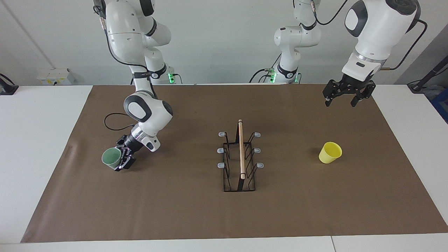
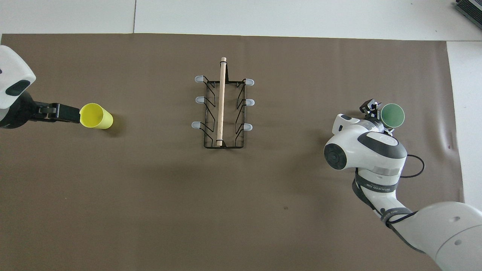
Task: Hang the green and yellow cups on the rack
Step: 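Lower the right gripper and grasp the pale green cup rim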
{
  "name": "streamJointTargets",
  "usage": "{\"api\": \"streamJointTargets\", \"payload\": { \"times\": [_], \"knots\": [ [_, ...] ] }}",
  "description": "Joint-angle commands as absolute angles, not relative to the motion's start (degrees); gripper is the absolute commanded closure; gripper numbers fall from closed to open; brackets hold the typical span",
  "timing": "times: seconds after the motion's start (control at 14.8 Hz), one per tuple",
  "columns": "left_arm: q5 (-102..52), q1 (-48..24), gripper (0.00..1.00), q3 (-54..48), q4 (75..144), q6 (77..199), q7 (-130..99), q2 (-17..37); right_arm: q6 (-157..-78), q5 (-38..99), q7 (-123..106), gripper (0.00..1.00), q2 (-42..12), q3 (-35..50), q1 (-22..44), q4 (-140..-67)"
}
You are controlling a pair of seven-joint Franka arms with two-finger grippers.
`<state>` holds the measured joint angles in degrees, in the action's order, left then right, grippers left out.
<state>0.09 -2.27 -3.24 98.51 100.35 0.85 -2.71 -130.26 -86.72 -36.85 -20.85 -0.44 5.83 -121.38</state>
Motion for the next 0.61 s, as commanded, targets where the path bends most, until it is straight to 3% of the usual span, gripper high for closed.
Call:
{"api": "streamJointTargets", "payload": {
  "times": [0.0, 0.27, 0.34, 0.4, 0.47, 0.54],
  "knots": [
    [-0.88, -1.32, 0.0, -3.87, 99.76, 99.84, 1.49, -4.04, -132.54, -90.52, -34.28, 0.0, -20.65, 0.0, 3.78, -122.17],
    [-0.88, -1.32, 0.0, -3.87, 99.76, 99.84, 1.49, -4.04, -134.12, -93.77, -34.28, 0.0, -20.83, 0.0, 2.12, -122.17],
    [-0.88, -1.32, 0.0, -3.87, 99.76, 99.84, 1.49, -4.04, -134.3, -93.95, -34.28, 0.06, -20.83, 0.0, 2.02, -122.17],
    [-0.88, -1.32, 0.0, -3.87, 99.76, 99.84, 1.41, -4.04, -134.3, -93.96, -34.28, 0.32, -20.83, 0.0, 1.93, -122.17],
    [-0.88, -1.32, 0.0, -3.87, 99.76, 99.84, 1.49, -4.04, -134.3, -94.04, -34.28, 0.48, -20.83, 0.0, 1.93, -122.17],
    [-0.88, -1.32, 0.0, -3.87, 99.76, 99.84, 1.49, -4.04, -134.47, -94.04, -34.28, 0.57, -20.83, 0.0, 1.67, -122.17]
  ]
}}
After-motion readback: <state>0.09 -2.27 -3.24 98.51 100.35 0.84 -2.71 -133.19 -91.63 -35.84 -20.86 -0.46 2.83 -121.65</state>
